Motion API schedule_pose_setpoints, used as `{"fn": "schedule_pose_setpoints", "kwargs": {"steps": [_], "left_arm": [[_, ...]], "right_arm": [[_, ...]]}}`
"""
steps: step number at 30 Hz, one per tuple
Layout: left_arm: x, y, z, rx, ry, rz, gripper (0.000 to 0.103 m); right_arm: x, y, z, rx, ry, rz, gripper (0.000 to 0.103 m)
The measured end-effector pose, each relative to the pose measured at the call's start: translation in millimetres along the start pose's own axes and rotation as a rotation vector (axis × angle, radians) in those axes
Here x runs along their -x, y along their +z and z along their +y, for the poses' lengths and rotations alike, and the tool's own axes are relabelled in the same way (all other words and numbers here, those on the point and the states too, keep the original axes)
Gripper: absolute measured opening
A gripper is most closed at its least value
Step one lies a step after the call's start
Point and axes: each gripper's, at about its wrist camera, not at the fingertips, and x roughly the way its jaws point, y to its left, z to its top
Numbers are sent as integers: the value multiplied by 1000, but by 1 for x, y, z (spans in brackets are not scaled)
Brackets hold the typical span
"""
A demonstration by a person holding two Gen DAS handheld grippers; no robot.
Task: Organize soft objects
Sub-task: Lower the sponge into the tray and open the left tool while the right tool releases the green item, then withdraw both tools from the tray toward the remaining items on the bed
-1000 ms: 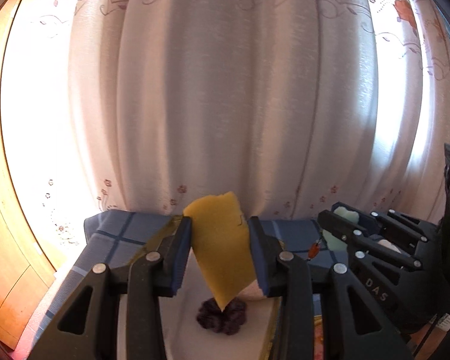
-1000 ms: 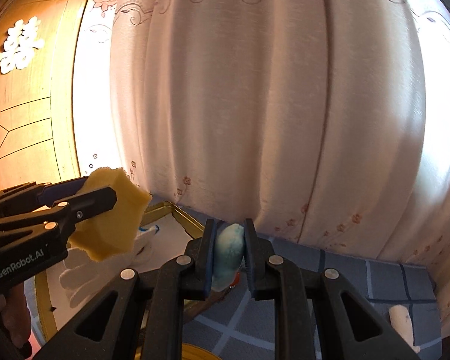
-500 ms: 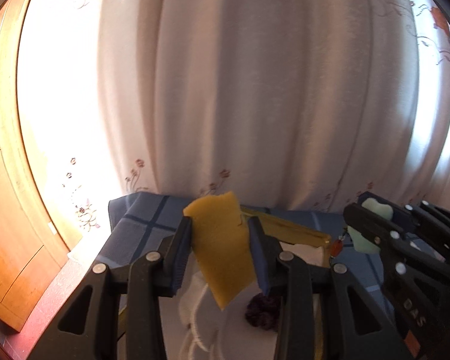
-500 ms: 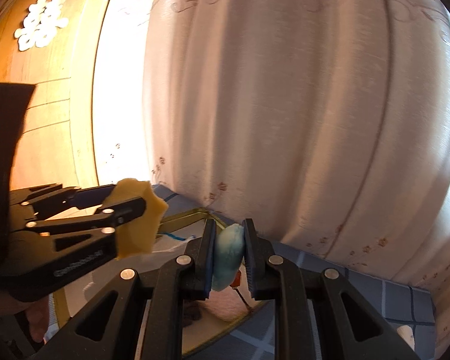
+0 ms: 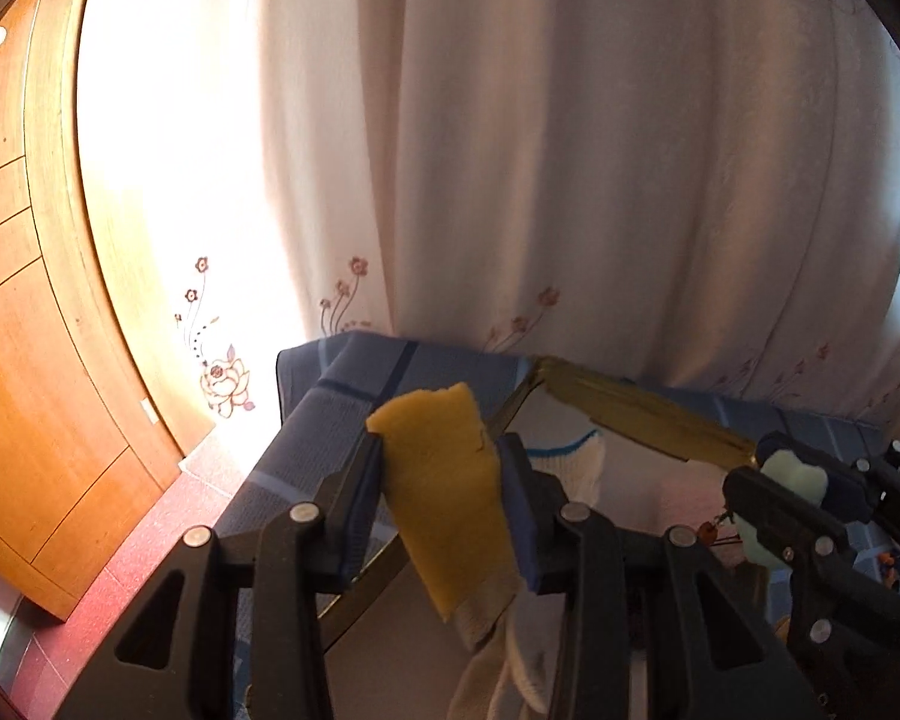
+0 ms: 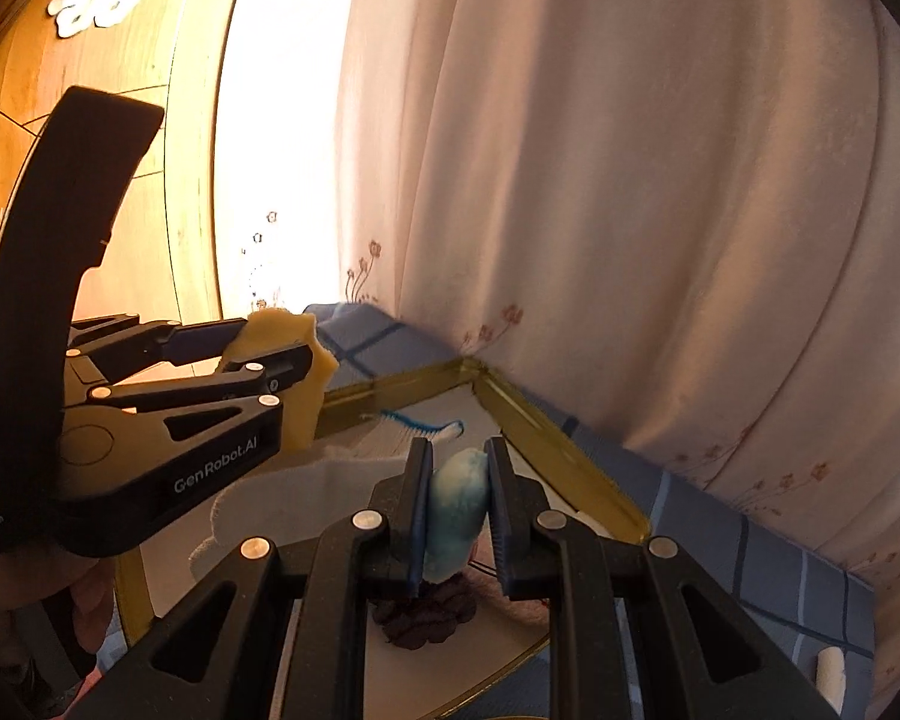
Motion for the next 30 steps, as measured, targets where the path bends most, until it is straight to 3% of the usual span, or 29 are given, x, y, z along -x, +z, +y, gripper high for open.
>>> {"fn": "schedule_pose_setpoints", "kwargs": {"steps": [2,4,8,12,20,23,30], "left_arm": [[-4,-4,1,0,4,13,44],[-6,-6,1,-2,9,8,64],[2,-10,0,-9,15,-11,73],[16,-15,-4,-22,15,-48,88],[36,-32,-10,18,-35,-84,91],[45,-41,-20,30,-65,-98,92],[71,-56,-60,1,-153,-125,94]], "right_arm": [[-10,-3,1,-14,41,53,25],[-15,-8,3,-20,60,94,33],[-6,-17,1,-24,30,56,54],[16,-30,-17,-67,25,1,56],[77,-87,-91,-186,-23,-58,59],[100,-116,-127,-262,-74,-70,65],[142,-183,-191,-419,-187,-57,66]]}}
